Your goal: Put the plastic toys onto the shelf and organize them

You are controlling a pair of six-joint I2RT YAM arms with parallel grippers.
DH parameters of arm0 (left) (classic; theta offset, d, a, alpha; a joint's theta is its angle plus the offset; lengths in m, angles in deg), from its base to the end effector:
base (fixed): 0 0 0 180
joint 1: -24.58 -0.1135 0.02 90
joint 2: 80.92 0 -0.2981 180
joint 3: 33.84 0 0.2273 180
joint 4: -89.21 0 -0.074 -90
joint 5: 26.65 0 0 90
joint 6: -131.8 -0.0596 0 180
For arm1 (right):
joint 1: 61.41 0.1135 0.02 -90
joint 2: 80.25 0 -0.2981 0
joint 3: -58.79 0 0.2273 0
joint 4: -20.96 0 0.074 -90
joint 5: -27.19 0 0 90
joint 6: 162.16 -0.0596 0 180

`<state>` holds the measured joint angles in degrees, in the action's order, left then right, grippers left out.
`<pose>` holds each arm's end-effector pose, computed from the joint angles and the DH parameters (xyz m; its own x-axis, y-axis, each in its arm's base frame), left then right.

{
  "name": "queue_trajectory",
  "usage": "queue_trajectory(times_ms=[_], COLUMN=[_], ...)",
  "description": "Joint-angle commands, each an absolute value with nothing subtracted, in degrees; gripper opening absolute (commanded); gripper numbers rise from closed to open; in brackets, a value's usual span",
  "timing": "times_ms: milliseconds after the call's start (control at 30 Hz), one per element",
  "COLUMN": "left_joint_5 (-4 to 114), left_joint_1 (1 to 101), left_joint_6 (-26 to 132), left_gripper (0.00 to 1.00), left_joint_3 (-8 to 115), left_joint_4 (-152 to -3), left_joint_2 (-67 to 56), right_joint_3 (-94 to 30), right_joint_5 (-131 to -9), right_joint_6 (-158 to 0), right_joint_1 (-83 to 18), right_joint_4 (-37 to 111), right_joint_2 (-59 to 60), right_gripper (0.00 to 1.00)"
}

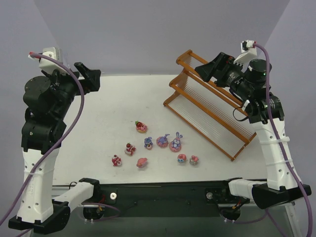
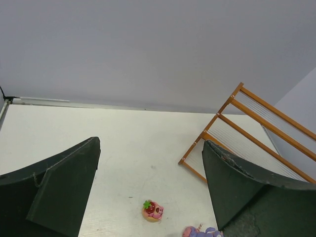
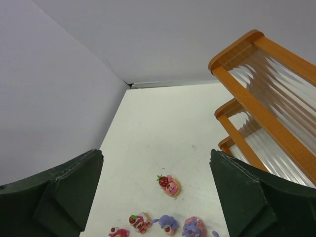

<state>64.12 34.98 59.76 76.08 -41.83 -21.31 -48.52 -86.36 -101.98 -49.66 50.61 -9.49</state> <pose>0.1456 -0.0259 0.5487 -0.0295 -0.3081 -0.9509 0.1663 0.9366 -0.3086 0.2224 0.0706 0.5458 -0.1839 0.4274 -0.8852 -0.5574 0.6964 0.4520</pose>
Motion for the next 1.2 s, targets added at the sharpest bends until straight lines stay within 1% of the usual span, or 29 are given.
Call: queue_trajectory(times_ms=[0, 67, 267, 467, 600, 733, 867, 967, 1067, 1167], left_joint_5=[63.52, 64.14, 64.32, 61.07, 58.07, 57.81, 62.36, 62.91, 68.08, 68.80], left_joint_1=[34.69, 34.60, 35.13, 35.57, 36.18, 36.45, 37.32, 38.29, 39.35, 40.05], left_joint_6=[59.64, 59.73, 59.64, 60.96, 61.05, 62.90, 62.81, 63.86, 67.99, 67.21], left_gripper=[0.97, 0.97, 0.97, 0.97, 0.97, 0.97, 0.97, 0.97, 0.97, 0.97], left_joint_3=[74.02, 71.21, 67.52, 61.63, 49.88, 45.99, 44.49, 44.22, 42.56, 40.63], left_joint_4=[-44.80, -46.74, -46.92, -49.37, -56.74, -56.67, -56.33, -55.88, -55.79, -57.81], left_joint_2=[-22.73, -24.05, -23.53, -23.35, -24.58, -23.44, -23.70, -23.00, -23.09, -23.27], right_joint_3=[-47.56, -47.39, -47.48, -45.11, -40.45, -35.27, -32.54, -31.31, -30.25, -28.59], right_joint_5=[-87.59, -87.16, -85.40, -86.28, -84.00, -80.57, -78.54, -76.53, -75.21, -73.71], right_joint_6=[-101.07, -99.76, -94.84, -90.27, -90.26, -90.87, -91.75, -92.54, -93.33, -93.34], right_joint_1=[-48.93, -47.97, -44.72, -40.06, -36.72, -32.33, -27.33, -25.38, -23.62, -22.48], right_joint_4=[50.50, 51.20, 57.87, 62.01, 62.28, 62.28, 62.37, 62.45, 62.63, 63.24], right_joint_2=[-10.91, -10.99, -10.47, -11.08, -11.79, -11.79, -9.86, -8.28, -7.05, -5.99], right_gripper=[0.97, 1.00, 1.00, 1.00, 1.00, 0.98, 0.98, 0.97, 0.96, 0.95])
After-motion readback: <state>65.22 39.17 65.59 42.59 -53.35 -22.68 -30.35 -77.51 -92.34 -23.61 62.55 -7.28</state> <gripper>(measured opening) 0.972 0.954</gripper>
